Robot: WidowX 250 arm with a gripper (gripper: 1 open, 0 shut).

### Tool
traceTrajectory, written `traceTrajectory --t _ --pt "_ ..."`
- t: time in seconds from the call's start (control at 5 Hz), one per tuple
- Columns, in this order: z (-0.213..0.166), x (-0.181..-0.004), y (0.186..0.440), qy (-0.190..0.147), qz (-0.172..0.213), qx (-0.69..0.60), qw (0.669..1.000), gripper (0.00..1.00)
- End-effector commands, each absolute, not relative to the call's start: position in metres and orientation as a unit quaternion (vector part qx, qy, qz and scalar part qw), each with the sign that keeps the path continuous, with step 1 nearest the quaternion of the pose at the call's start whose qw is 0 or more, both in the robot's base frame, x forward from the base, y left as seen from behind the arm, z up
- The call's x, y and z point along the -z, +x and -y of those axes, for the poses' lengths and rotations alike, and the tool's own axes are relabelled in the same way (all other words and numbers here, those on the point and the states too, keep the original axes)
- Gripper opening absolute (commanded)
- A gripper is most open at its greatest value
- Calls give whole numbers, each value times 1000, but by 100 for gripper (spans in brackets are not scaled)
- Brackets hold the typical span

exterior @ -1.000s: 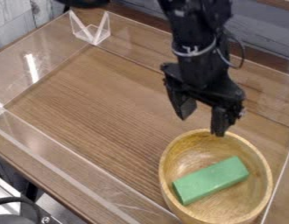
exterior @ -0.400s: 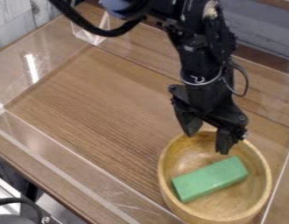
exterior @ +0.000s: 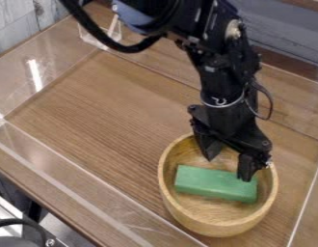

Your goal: Put the green block in the brown bowl

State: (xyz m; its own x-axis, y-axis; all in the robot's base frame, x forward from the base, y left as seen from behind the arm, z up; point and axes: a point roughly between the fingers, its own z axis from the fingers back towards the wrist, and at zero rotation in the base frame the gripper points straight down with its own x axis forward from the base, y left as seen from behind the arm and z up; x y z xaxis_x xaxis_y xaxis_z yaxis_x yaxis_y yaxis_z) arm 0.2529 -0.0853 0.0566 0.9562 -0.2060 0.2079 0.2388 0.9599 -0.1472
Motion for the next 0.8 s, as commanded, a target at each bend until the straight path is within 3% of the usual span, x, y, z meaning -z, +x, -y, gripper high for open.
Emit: traceTrajectory --t 0.0,0.2,0.4,0.6 --pt "84 -55 260 -87 110 113 984 100" --pt "83 -48 261 -87 109 111 984 100" --pt "81 -47 261 -87 105 108 985 0" --pt "80 -46 261 -87 101 106 985 0"
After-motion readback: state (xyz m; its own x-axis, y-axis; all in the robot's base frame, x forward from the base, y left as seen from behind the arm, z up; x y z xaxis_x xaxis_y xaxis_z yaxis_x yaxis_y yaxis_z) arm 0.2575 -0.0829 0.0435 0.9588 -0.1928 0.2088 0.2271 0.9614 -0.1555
